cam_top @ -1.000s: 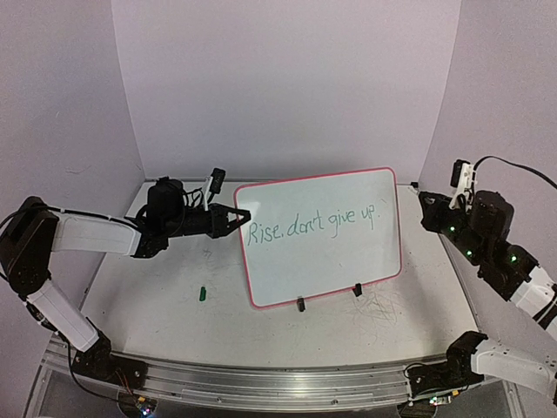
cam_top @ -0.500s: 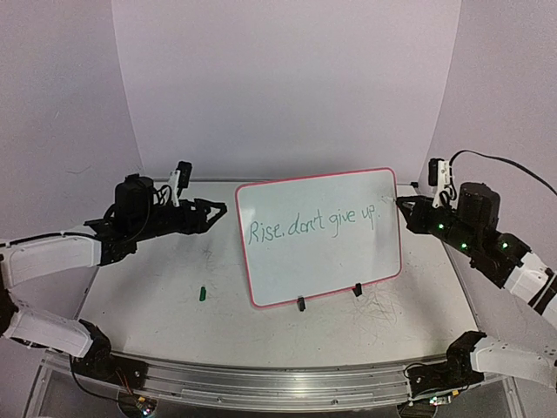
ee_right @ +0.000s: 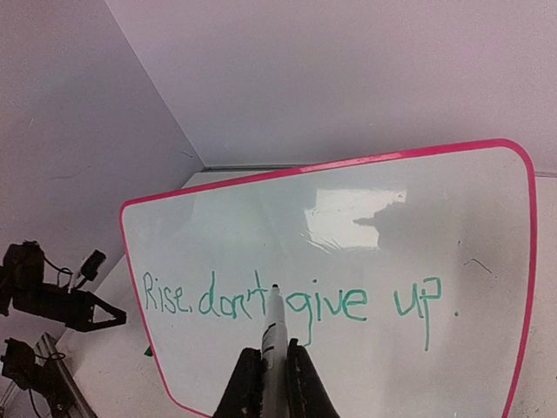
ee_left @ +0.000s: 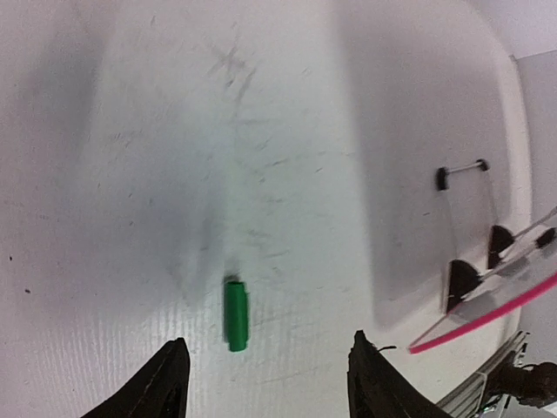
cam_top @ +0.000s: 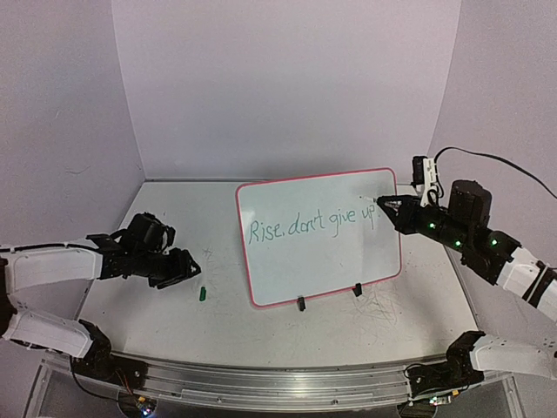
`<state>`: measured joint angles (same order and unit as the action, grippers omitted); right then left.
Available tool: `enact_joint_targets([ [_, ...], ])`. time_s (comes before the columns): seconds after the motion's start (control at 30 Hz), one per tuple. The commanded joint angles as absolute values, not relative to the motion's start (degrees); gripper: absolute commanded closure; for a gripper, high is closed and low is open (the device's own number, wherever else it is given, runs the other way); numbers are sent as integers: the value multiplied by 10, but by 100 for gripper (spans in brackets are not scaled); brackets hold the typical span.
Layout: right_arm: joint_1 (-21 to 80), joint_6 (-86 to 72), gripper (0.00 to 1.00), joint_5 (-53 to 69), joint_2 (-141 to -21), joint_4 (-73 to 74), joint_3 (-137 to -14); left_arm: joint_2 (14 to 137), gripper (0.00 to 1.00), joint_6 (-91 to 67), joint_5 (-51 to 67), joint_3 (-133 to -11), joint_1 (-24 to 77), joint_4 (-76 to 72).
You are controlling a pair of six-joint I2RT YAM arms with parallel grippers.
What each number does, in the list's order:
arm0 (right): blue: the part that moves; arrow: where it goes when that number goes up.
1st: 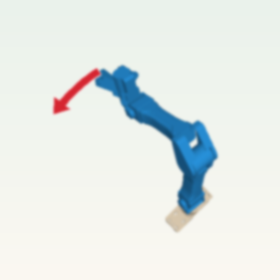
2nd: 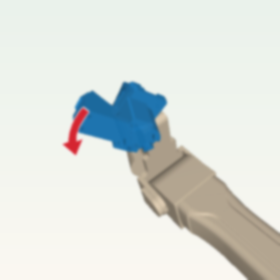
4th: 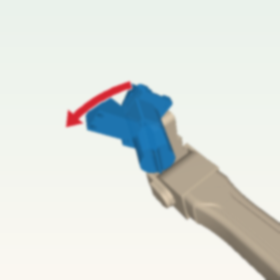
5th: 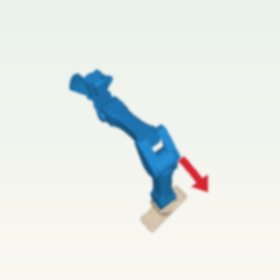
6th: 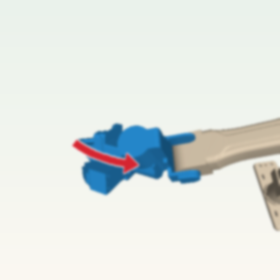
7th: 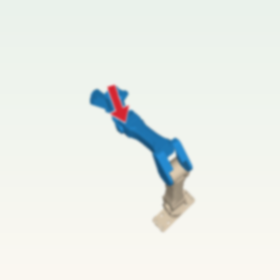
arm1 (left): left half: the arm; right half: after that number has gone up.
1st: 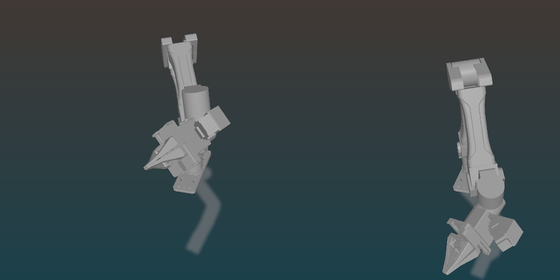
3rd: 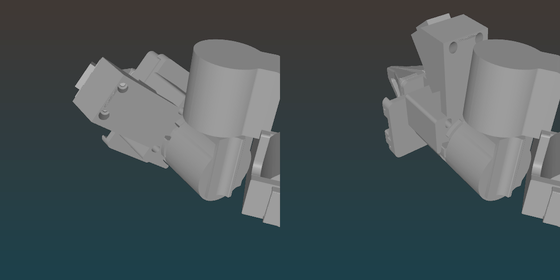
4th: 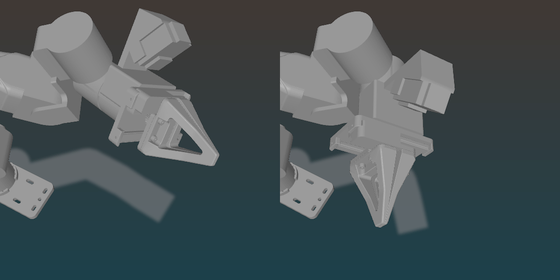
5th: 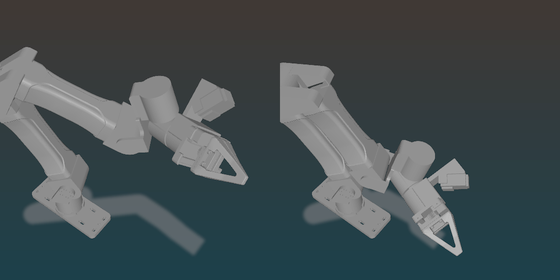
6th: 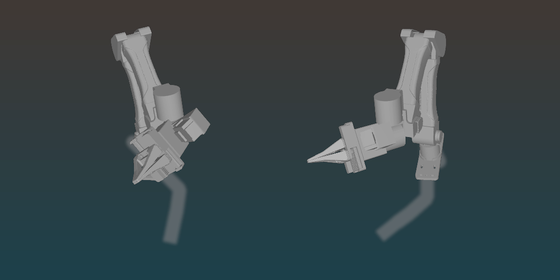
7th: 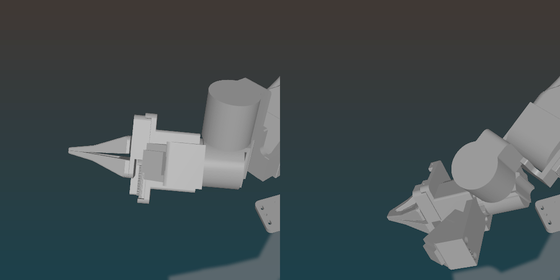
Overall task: Write a sentence on the whiteboard
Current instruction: Pick up the pen cap from the center of the board.
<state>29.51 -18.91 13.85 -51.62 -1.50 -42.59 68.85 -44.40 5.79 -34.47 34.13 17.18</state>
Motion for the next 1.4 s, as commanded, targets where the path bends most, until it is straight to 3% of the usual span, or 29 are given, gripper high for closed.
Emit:
enact_joint_targets([
  [0.0, 302, -201, 100, 151, -498, -57, -415, 749, 38, -469, 33, -375, 361, 215],
  [0.37, 305, -194, 100, 146, -493, -60, -412, 879, 50, -456, 3, -437, 404, 215],
  [0.8, 306, -191, 100, 144, -497, -65, -402, 952, 76, -463, -83, -480, 461, 283],
  [1.37, 309, -195, 100, 137, -503, -65, -404, 948, 89, -460, -120, -478, 487, 309],
])
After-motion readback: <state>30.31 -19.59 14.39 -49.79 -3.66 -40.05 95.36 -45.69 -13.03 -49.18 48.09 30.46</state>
